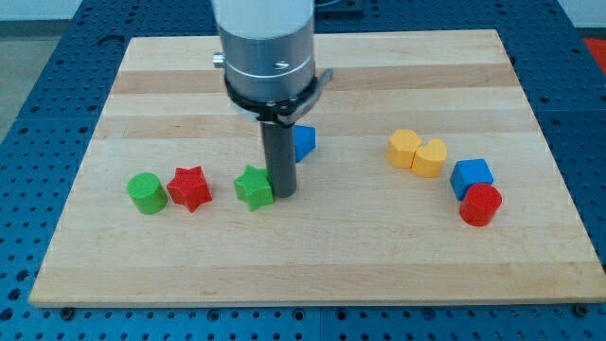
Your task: Push the green star closer to the red star
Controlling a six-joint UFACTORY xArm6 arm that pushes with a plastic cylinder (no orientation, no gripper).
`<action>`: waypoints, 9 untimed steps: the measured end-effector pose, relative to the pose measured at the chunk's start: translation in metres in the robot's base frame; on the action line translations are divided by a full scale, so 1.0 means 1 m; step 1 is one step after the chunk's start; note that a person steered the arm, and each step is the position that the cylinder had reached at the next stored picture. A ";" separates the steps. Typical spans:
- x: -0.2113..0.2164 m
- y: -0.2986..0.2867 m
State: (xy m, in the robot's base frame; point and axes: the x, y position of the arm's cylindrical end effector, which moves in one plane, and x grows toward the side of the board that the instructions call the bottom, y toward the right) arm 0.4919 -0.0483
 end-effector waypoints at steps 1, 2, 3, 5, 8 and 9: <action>0.000 -0.009; 0.000 -0.010; 0.000 -0.021; 0.000 -0.036; -0.004 -0.048; -0.026 -0.050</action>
